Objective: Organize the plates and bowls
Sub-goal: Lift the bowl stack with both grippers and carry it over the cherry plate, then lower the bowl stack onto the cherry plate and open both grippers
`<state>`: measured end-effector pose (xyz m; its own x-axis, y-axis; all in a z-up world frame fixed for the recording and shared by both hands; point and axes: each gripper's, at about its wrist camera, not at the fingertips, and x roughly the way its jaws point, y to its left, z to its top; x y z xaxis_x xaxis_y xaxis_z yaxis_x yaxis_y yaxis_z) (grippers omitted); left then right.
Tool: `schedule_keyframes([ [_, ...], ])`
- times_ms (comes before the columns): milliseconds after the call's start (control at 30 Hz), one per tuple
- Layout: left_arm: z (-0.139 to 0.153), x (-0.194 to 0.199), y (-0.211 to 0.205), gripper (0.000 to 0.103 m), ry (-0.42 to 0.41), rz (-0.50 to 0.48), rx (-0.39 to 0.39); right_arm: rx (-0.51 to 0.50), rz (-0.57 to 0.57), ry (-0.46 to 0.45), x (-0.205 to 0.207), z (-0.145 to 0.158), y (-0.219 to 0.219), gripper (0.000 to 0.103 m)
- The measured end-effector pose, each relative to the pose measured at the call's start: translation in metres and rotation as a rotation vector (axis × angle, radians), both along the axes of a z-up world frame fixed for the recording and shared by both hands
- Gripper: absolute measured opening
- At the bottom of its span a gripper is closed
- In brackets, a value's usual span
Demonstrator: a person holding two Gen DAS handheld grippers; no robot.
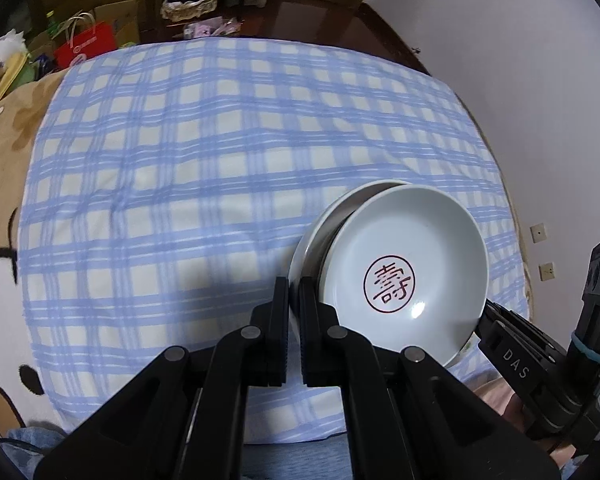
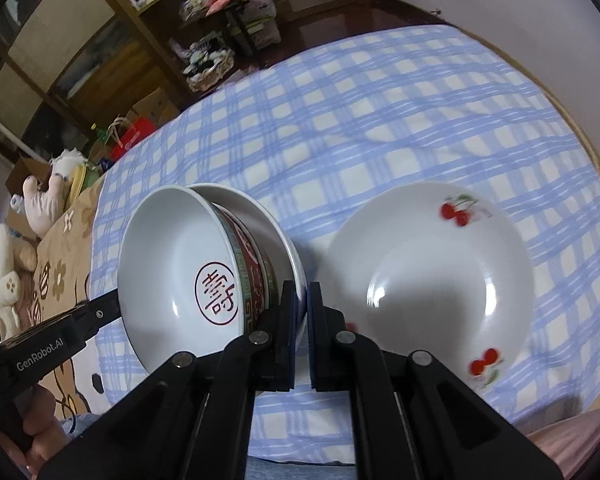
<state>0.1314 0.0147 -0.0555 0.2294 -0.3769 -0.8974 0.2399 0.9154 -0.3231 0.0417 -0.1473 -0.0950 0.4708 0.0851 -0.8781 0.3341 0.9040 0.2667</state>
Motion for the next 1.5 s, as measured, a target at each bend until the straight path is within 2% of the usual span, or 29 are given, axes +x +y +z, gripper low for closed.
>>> schedule_keyframes([
  [400,0.003,-0.009,-0.079,0.003,-0.005,-0.105,-0.030,-0.027,-0.124,-0.002,-0.033,0.008,-0.067,0.006],
  [800,-0.035,-0.014,-0.141,0.003,0.072,-0.180,0.001,-0.025,-0.217,0.078,-0.058,-0.022,-0.114,0.006],
  [1033,-0.041,-0.010,-0.149,0.003,0.067,-0.177,0.012,0.017,-0.238,0.051,-0.060,-0.033,-0.126,0.007],
  [1500,-0.042,-0.010,-0.151,0.003,0.045,-0.182,0.029,0.016,-0.238,0.041,-0.060,-0.032,-0.123,0.007],
])
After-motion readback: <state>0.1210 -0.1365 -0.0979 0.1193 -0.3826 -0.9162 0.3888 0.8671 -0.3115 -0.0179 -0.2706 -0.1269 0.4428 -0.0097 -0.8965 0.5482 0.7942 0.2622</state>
